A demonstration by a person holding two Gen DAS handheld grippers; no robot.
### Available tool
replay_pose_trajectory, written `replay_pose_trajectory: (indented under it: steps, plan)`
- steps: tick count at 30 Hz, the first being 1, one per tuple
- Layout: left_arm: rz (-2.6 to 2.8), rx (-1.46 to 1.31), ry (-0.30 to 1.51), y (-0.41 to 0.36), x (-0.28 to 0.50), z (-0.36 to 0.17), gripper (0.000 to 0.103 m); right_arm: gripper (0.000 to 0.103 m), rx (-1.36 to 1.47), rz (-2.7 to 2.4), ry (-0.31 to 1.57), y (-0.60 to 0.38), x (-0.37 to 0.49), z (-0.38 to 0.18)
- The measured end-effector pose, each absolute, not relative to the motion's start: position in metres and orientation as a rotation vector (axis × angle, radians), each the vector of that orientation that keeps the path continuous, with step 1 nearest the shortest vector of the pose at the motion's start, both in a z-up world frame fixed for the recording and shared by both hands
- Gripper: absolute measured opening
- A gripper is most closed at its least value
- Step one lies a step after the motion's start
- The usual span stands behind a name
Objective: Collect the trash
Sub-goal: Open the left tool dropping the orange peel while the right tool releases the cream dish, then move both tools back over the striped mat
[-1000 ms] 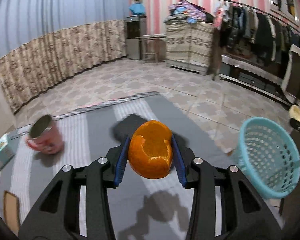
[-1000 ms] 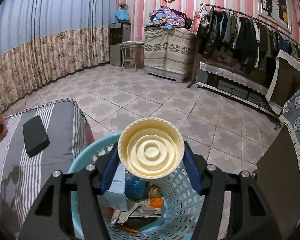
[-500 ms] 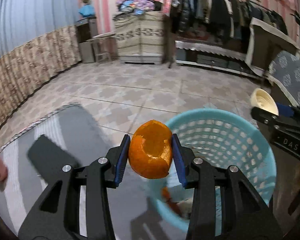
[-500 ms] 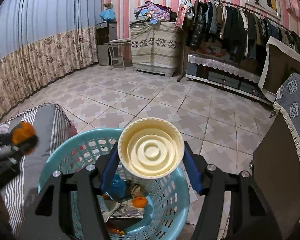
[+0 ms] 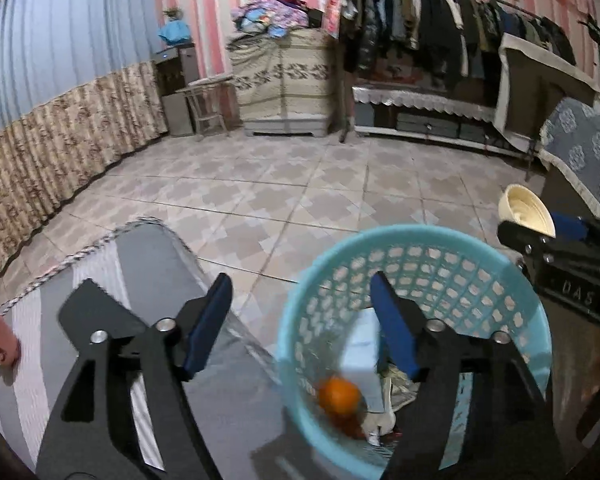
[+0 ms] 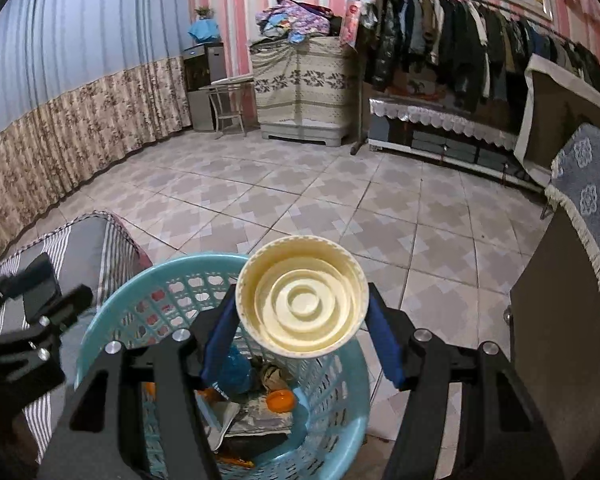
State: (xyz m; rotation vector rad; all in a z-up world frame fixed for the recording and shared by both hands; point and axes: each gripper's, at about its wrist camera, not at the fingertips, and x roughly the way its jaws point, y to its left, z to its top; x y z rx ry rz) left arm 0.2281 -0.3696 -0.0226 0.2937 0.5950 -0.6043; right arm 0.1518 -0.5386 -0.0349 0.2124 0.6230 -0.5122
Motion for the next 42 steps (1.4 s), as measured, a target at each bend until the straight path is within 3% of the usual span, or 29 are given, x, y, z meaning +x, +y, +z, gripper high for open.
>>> replay_pose_trajectory:
  steps: [7, 13, 15, 20, 31, 42]
  plan:
    - [-0.521, 0.231, 0.542, -0.336, 0.232, -0.001, 0.094, 0.061, 0.200, -0.474, 0.608, -0.522, 0.158, -0.031]
    - [-0.481, 0.182, 0.529, -0.314, 0.234, 0.010, 0.097, 0.062, 0.227, -0.428, 0.594, -0.511, 0.160, -0.030]
    - [-0.465, 0.173, 0.532, -0.306, 0.234, 0.011, 0.097, 0.087, 0.234, -0.424, 0.587, -0.508, 0.161, -0.030]
    - [-0.437, 0.138, 0.532, -0.283, 0.229, 0.011, 0.098, 0.096, 0.215, -0.422, 0.611, -0.496, 0.168, -0.033]
    - [-0.347, 0.082, 0.501, -0.203, 0.194, 0.026, 0.098, 0.098, 0.192, -0.443, 0.603, -0.463, 0.154, -0.031]
    - [-0.279, 0.066, 0.475, -0.120, 0.132, 0.036, 0.098, 0.098, 0.174, -0.324, 0.538, -0.360, 0.111, -0.015]
